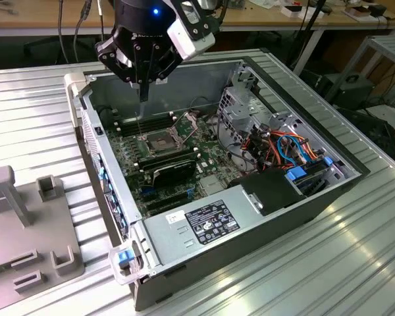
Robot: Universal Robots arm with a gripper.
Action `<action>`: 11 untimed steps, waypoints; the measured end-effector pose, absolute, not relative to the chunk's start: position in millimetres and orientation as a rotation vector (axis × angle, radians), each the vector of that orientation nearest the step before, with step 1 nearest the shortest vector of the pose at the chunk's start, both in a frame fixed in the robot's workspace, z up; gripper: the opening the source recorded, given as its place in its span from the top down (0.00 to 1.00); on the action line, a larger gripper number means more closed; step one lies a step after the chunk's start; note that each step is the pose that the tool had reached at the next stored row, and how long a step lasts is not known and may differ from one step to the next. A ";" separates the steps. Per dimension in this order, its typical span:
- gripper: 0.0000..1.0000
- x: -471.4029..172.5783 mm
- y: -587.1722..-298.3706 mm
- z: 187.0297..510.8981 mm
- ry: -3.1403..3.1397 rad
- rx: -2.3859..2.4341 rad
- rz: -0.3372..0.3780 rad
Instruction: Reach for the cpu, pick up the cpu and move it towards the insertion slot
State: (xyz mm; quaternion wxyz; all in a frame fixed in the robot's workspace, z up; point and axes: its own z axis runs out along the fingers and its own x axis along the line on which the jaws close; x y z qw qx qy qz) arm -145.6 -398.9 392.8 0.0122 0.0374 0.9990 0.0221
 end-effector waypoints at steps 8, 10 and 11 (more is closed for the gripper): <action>0.89 -162.6 -398.9 392.4 3.115 0.117 0.069; 0.89 -165.3 -398.9 392.3 3.116 0.117 0.069; 0.89 -167.5 -398.9 392.2 3.116 0.117 0.069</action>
